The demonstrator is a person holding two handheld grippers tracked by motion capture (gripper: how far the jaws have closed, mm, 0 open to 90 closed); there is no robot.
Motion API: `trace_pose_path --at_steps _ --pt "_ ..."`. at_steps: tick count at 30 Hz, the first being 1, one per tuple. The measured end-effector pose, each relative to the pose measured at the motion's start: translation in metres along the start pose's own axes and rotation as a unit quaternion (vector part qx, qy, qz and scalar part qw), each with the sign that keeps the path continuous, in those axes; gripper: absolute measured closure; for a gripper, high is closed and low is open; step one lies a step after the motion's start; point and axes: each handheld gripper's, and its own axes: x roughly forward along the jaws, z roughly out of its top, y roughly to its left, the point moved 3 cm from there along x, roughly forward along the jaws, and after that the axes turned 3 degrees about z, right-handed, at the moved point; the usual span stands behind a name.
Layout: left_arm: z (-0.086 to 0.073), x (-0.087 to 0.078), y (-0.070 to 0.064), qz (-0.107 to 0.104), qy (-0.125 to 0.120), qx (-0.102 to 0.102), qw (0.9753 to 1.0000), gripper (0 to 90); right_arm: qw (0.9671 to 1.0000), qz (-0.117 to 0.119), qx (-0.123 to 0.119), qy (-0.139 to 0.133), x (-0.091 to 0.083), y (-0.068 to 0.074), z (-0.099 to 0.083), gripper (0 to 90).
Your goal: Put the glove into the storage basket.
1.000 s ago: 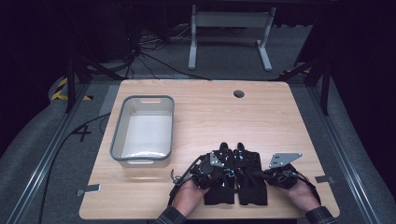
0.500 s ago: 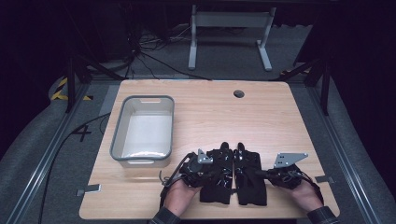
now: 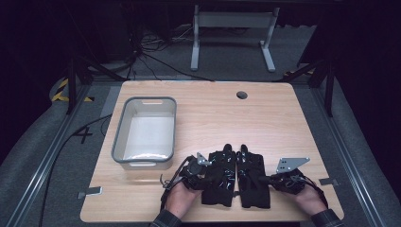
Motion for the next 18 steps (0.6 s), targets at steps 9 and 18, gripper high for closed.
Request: trace_pose_path --at_steps 9,18 --pt "0.002 -0.002 -0.001 -0.014 -0.007 -0.008 0.9998 81.0 1.0000 0.002 -0.002 0.000 0.000 0.000 0.000 90.0" --pt "0.010 -0.015 -0.005 -0.038 -0.043 -0.010 0.9983 82.8 0.9999 0.010 -0.009 0.001 0.005 0.004 0.004 90.0"
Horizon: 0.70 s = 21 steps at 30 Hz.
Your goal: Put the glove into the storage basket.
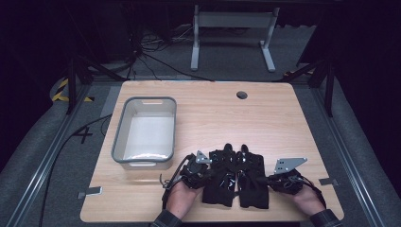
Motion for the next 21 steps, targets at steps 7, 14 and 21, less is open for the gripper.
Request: trace_pose_path --at_steps 7,14,21 --pt "0.011 -0.008 -0.004 -0.017 -0.034 0.000 0.9993 83.9 1.0000 0.005 0.001 -0.001 0.003 0.000 0.002 90.0" --pt "0.024 -0.013 -0.006 -0.020 -0.055 0.009 0.9983 84.5 1.0000 0.008 -0.002 -0.002 0.007 0.001 0.006 90.0" --pt "0.031 -0.014 -0.008 -0.028 -0.063 0.013 0.9975 84.5 1.0000 0.008 -0.004 -0.002 0.011 0.001 0.010 90.0"
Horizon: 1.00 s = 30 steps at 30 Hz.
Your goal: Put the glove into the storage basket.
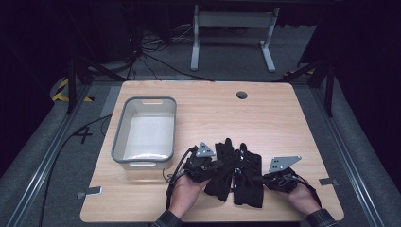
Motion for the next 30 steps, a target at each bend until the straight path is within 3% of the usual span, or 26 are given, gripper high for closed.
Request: trace_pose_path --at_steps 9,17,23,25,30 --pt "0.011 0.006 -0.007 -0.023 -0.006 0.001 0.9997 84.6 1.0000 0.000 -0.002 -0.002 0.009 0.000 0.008 90.0" --pt "0.015 0.022 -0.016 -0.036 -0.002 0.007 0.9993 84.6 1.0000 0.000 -0.001 -0.003 0.010 0.000 0.010 90.0" --pt "0.017 0.026 -0.020 -0.038 0.002 0.010 0.9992 84.6 0.9996 -0.013 0.011 -0.020 -0.013 -0.006 0.004 90.0" --pt "0.018 0.028 -0.022 -0.041 0.001 0.011 0.9991 84.6 0.9993 -0.021 0.024 -0.018 -0.020 -0.011 -0.005 90.0" --pt "0.019 0.031 -0.025 -0.044 0.002 0.013 0.9989 84.6 0.9995 -0.013 0.029 -0.002 -0.017 -0.012 -0.013 90.0"
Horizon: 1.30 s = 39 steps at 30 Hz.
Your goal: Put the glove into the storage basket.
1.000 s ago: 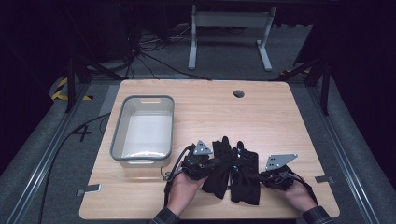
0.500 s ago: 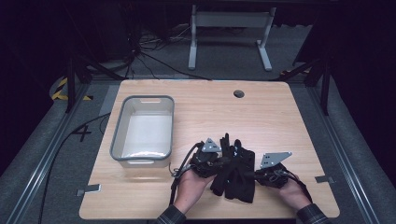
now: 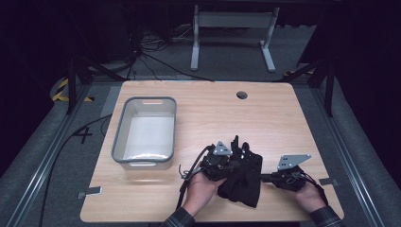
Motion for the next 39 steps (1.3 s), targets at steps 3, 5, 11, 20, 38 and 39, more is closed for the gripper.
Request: trace_pose_path --at_steps 3,5,11,20,38,39 --pt "0.001 0.002 -0.002 -0.004 0.004 0.006 1.0000 84.4 1.0000 0.004 -0.004 0.004 0.004 0.002 0.001 90.0" --pt "0.001 0.005 -0.003 -0.010 0.005 0.010 0.9999 84.3 1.0000 0.006 -0.006 0.004 0.007 0.003 0.003 90.0" --pt "0.001 0.015 -0.007 -0.016 0.010 0.018 0.9997 84.1 0.9999 0.009 -0.012 0.004 0.013 0.006 0.008 90.0" --pt "0.004 0.023 -0.015 -0.042 -0.001 0.037 0.9984 74.6 1.0000 0.005 -0.006 0.002 0.007 0.003 0.004 90.0" --pt "-0.015 0.015 0.039 0.022 0.023 0.002 0.9995 89.5 1.0000 -0.001 0.000 0.000 -0.003 0.002 -0.003 90.0" --pt "-0.015 0.017 0.037 0.017 0.022 0.006 0.9996 89.5 1.0000 -0.001 0.001 0.000 -0.003 0.002 -0.004 90.0"
